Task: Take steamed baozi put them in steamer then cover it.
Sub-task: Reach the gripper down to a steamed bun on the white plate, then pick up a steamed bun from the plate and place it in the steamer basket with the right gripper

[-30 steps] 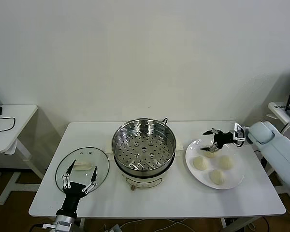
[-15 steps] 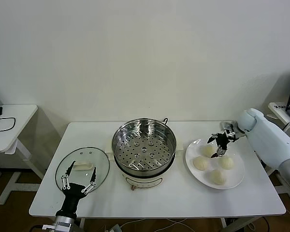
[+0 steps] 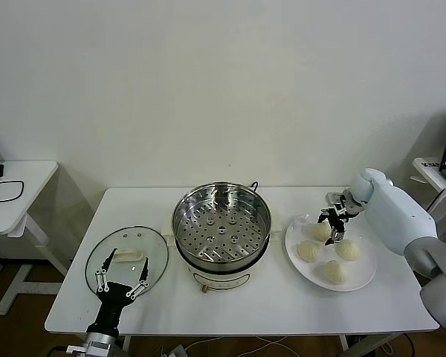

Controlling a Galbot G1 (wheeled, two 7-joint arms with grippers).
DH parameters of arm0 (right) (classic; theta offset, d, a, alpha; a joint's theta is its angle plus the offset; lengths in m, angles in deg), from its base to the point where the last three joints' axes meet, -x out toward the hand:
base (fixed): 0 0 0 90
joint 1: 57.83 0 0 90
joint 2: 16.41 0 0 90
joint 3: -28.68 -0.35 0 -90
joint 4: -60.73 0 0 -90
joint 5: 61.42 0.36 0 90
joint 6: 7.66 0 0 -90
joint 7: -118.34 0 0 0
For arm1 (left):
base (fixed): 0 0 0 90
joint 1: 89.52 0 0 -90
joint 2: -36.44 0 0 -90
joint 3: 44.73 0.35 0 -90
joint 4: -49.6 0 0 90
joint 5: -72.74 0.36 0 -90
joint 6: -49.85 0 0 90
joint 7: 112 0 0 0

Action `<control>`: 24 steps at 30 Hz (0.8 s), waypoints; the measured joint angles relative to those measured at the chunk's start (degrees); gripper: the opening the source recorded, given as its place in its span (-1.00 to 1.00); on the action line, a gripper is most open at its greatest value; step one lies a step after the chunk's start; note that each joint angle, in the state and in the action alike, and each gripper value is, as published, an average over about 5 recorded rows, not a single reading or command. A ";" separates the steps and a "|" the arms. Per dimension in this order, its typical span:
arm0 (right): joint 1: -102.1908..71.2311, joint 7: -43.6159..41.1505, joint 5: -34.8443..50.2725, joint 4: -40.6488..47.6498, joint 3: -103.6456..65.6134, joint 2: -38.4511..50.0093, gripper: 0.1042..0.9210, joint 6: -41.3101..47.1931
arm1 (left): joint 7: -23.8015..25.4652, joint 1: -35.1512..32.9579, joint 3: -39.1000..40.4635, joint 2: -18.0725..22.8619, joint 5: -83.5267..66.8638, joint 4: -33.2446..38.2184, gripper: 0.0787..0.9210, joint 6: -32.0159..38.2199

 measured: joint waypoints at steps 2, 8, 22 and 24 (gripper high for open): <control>-0.06 0.21 -0.30 0.05 -0.13 -0.04 0.64 -0.08 | -0.03 -0.01 0.03 0.02 0.00 0.01 0.77 0.00; 0.03 0.63 -0.69 -0.47 0.02 0.21 0.41 -0.16 | -0.07 -0.09 0.02 0.01 0.00 0.17 0.77 -0.02; 5.74 -0.64 5.88 -12.18 6.96 4.77 0.34 -1.68 | -0.16 0.14 0.81 -0.24 0.06 0.85 0.77 -0.44; 8.01 -0.76 7.64 -15.07 8.91 4.96 0.34 -3.32 | -0.17 0.23 0.99 -0.32 0.06 0.86 0.77 -0.52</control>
